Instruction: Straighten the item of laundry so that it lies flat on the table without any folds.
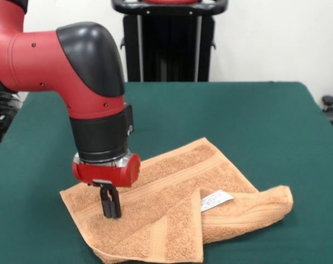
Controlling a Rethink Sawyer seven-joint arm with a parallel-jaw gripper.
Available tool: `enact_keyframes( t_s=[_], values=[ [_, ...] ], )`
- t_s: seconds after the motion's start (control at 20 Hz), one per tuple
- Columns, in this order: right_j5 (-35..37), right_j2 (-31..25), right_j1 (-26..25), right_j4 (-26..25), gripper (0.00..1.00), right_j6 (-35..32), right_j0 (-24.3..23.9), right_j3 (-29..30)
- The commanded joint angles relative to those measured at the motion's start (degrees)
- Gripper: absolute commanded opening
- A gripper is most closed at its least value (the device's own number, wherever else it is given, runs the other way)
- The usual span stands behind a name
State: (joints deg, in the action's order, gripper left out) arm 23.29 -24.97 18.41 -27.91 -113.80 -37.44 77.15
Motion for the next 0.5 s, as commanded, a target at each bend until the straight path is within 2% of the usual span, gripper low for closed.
enact_keyframes(
  t_s=[0.05,0.5],
  values=[
    [-0.34,0.78,-0.04,-6.98,0.00,8.23,-1.29,10.31],
    [-3.21,0.13,-5.33,-10.21,0.00,7.39,-4.41,9.96]
  ],
)
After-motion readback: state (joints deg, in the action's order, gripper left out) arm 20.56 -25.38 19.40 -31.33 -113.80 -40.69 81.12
